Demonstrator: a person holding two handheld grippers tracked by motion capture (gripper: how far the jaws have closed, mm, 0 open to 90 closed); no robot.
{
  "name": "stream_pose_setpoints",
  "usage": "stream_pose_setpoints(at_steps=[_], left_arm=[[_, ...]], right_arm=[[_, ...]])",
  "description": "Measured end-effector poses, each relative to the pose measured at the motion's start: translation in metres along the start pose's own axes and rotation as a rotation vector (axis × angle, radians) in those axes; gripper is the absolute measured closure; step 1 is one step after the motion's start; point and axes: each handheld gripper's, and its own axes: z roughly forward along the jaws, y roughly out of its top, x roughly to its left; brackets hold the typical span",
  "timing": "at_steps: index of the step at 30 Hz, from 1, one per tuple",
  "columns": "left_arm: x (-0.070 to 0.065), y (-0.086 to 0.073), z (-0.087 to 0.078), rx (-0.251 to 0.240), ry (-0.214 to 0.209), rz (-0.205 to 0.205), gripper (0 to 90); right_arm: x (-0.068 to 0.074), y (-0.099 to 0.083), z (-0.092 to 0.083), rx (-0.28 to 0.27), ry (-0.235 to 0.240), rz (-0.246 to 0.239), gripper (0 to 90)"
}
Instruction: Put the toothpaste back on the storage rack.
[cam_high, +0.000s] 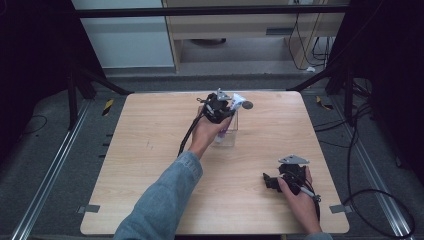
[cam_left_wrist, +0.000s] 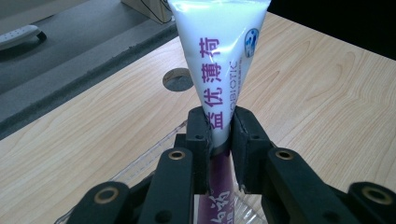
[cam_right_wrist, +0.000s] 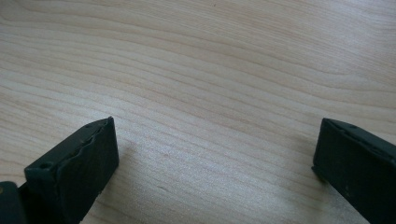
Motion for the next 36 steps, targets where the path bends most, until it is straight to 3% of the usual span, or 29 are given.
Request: stream_pose_setpoints(at_steps=[17, 36], left_arm=[[0.002, 0.000, -0.003, -0.010, 0.003, 0.002, 72.1], [0.004, -0.005, -0.010, -0.043, 0.063, 0.027, 56.9]], right_arm=[[0.000, 0.000, 0.000, 0.000, 0.000, 0.000, 0.3], [0.000, 0.000, 0.000, 0.000, 0.000, 0.000, 0.3]])
